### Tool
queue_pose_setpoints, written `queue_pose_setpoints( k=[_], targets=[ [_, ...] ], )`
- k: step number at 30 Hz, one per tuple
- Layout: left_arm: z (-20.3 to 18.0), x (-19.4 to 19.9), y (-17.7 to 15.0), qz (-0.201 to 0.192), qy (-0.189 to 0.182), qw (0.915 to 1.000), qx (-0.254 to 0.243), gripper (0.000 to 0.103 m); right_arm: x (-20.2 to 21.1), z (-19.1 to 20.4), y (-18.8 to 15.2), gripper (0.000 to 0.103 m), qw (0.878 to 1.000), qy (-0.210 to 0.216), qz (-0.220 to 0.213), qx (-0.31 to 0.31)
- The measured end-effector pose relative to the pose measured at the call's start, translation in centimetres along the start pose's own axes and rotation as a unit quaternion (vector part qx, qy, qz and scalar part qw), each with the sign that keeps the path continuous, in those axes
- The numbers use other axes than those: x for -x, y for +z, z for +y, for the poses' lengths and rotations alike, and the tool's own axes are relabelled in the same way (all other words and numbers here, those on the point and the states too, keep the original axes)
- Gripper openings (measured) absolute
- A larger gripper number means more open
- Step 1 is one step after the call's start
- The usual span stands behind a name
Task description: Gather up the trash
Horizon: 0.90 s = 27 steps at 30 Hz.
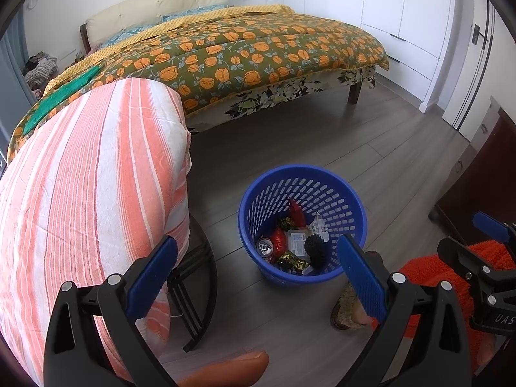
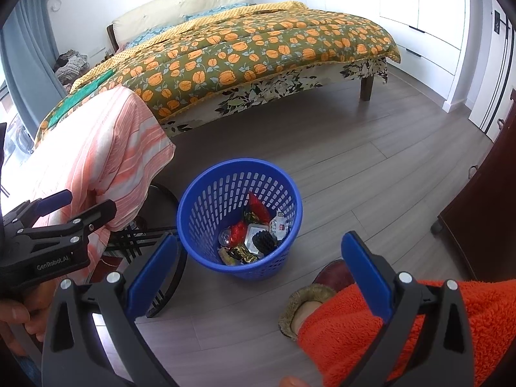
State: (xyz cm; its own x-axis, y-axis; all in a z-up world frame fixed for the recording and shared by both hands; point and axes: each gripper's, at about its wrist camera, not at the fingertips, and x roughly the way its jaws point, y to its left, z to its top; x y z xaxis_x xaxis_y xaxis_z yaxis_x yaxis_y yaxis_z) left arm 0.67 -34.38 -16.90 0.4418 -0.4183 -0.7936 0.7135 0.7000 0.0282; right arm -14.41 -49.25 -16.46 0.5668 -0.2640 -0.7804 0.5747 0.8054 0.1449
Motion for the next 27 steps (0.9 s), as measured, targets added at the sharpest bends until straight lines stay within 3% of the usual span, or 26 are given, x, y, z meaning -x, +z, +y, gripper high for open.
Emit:
queue_pose_setpoints(
  k=[27],
  targets=[
    [0.42,-0.11,-0.56,0.0,0.003,0.9999,0.01,0.098,-0.29,0.03,-0.13,0.098,1.0,-0.002,0.003,0.004]
  ],
)
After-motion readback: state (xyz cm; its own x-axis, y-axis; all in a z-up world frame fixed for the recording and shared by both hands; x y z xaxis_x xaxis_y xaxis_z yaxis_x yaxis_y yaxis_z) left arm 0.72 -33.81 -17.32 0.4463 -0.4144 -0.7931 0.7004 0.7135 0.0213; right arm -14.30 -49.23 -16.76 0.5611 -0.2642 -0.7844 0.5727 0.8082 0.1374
